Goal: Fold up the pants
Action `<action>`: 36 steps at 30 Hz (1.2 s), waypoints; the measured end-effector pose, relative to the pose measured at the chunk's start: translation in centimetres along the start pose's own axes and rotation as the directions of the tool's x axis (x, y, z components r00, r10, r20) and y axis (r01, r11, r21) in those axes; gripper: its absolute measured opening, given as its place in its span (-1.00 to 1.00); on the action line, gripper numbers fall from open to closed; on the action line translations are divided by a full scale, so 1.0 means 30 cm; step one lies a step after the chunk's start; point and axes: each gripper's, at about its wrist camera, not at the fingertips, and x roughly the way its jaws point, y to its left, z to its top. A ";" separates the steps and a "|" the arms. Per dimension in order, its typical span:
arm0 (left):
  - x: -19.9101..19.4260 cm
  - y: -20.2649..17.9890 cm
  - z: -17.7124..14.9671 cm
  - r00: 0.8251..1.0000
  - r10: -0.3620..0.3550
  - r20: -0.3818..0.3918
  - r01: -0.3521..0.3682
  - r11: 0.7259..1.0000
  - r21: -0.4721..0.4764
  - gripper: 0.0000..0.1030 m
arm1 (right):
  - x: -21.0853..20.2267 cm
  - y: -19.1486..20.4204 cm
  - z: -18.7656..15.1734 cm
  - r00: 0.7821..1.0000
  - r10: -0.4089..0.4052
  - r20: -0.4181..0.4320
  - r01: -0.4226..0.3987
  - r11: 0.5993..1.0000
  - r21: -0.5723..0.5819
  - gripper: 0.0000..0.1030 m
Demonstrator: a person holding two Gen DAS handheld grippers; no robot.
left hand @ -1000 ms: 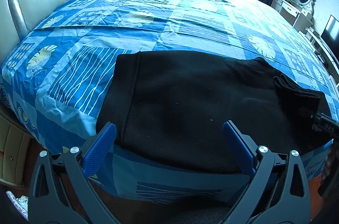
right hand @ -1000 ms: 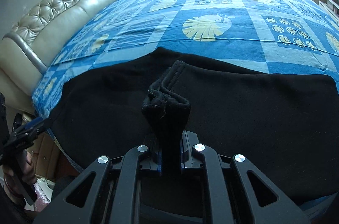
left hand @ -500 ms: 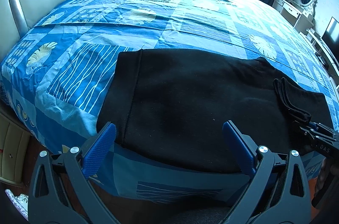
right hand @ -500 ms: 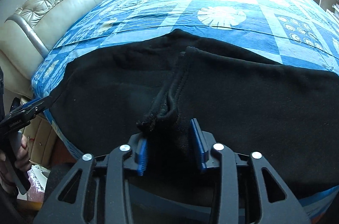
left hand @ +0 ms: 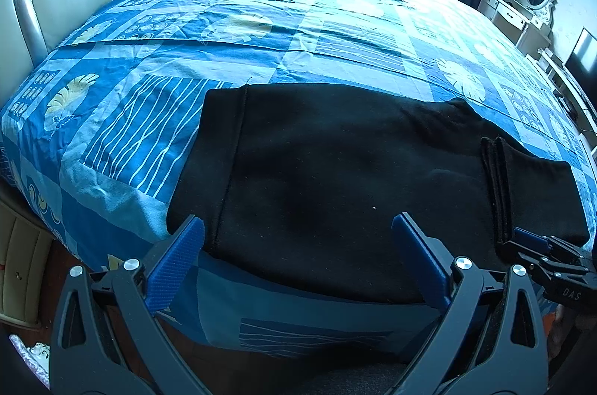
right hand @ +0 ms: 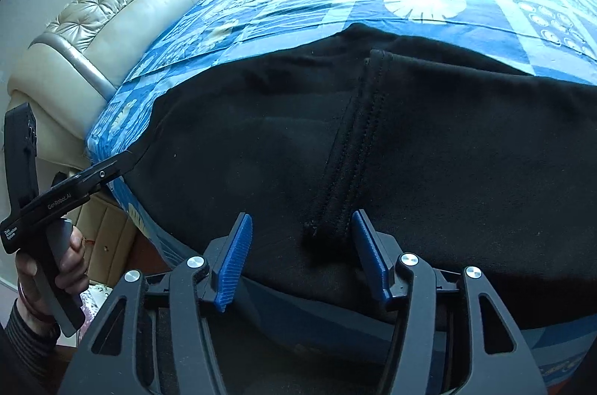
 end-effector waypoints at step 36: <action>0.017 -0.001 -0.011 0.998 -0.044 -0.036 0.043 0.999 -0.031 0.95 | -0.293 -1.026 -0.049 0.914 0.232 0.333 -0.398 0.663 0.634 -0.18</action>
